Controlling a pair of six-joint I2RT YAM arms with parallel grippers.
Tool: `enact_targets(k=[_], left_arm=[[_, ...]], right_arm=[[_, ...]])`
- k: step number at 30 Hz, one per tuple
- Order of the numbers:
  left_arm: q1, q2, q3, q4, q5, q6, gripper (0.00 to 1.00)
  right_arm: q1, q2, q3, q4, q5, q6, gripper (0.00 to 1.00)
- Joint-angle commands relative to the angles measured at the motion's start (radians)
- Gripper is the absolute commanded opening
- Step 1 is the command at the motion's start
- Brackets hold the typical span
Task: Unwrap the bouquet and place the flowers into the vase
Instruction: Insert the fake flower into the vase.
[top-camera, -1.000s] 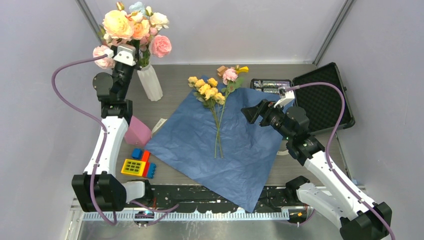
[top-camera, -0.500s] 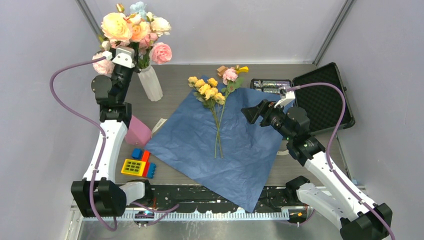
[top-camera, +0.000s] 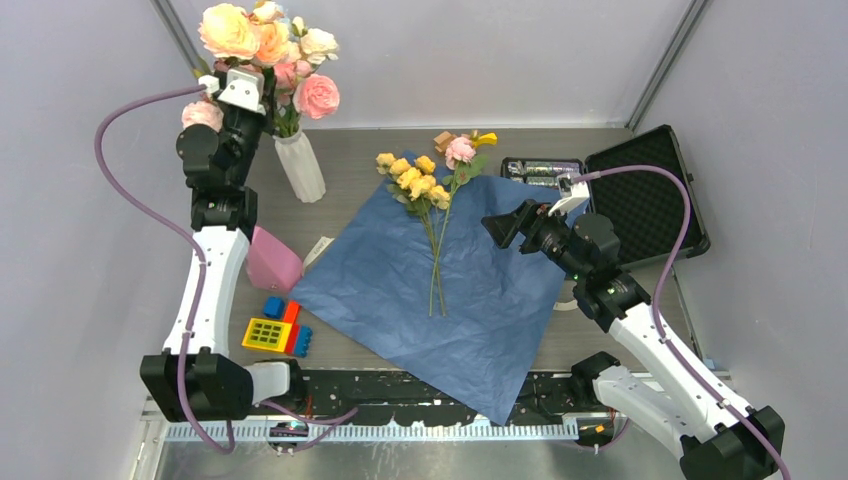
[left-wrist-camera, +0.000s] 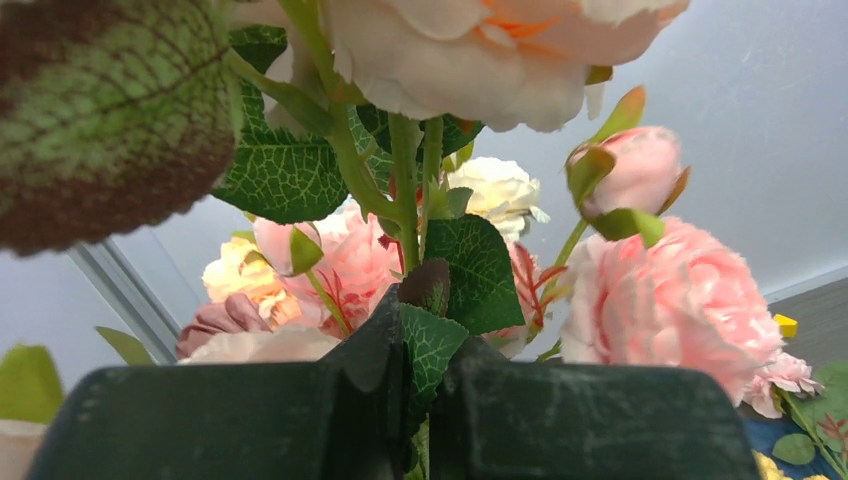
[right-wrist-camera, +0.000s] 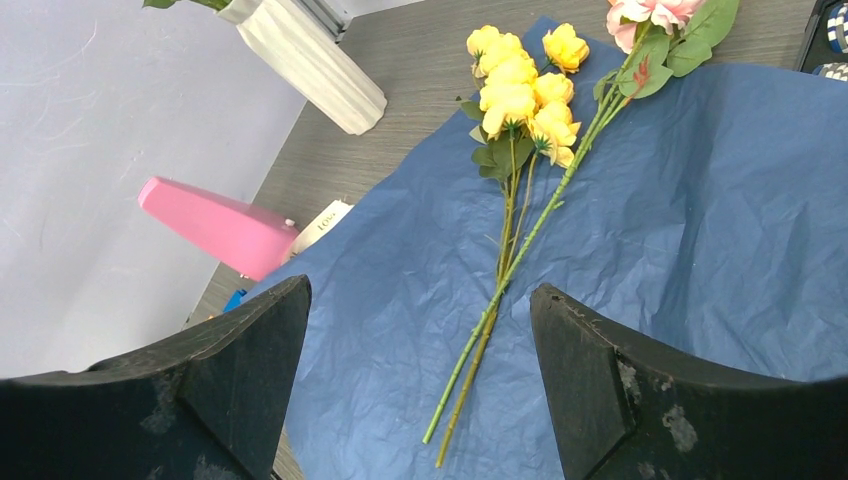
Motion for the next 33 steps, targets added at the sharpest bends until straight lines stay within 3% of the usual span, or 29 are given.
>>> enact_targets(k=[1, 22, 33], left_arm=[[0.012, 0.022, 0.021, -0.019, -0.008, -0.013, 0.0], [0.031, 0.015, -0.052, 0.03, 0.018, -0.059, 0.0], [0.033, 0.002, -0.028, -0.037, 0.02, -0.042, 0.01]], right_arm=[[-0.003, -0.024, -0.008, 0.041, -0.01, 0.011, 0.86], [-0.003, -0.053, -0.023, 0.041, -0.016, 0.018, 0.86], [-0.003, -0.058, -0.03, 0.042, -0.021, 0.021, 0.86]])
